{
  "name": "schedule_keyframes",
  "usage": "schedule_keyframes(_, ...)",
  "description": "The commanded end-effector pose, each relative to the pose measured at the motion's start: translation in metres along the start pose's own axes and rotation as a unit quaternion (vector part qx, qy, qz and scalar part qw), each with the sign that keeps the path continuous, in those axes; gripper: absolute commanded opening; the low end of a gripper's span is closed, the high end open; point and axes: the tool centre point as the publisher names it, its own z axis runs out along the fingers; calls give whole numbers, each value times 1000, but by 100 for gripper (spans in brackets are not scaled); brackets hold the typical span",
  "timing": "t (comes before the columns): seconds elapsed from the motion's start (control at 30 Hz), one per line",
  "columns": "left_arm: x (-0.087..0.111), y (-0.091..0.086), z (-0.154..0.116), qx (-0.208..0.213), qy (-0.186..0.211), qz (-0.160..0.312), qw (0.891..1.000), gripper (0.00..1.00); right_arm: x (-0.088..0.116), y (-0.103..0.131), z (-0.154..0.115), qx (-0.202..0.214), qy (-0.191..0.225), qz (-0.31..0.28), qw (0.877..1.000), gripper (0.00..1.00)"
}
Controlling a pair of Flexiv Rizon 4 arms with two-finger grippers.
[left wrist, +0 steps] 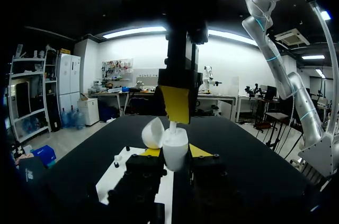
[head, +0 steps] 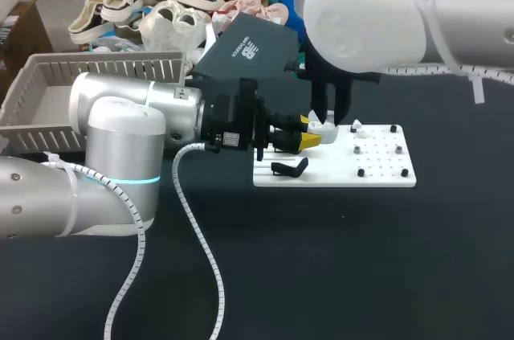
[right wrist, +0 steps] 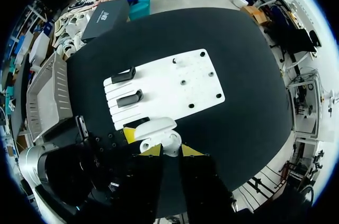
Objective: Pick up each earbud case from the left stands, insert the matching earbuds, close the lid, and place the case in the box.
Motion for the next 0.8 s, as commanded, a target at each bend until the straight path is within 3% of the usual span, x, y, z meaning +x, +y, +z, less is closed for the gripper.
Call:
schedule_keyframes(0.03,1,1,1,0,-1,1,1000,0,-1,1,1,2,2,2,1000,0)
schedule_keyframes(0.3,1,1,1,0,-1,1,1000,0,-1,2,4,4,3,4,1000,0)
schedule_keyframes(0.37,1,1,1,0,-1,1,1000,0,-1,2,4,4,4,4,1000,10)
schedule_keyframes(0.53,1,1,1,0,-1,1,1000,0,-1,3,4,5,5,3,1000,20)
schedule_keyframes(0.6,1,1,1,0,-1,1,1000,0,0,3,5,5,5,2,1000,28)
schedule_keyframes(0.8,1,1,1,0,-1,1,1000,0,1,3,4,4,5,3,1000,33)
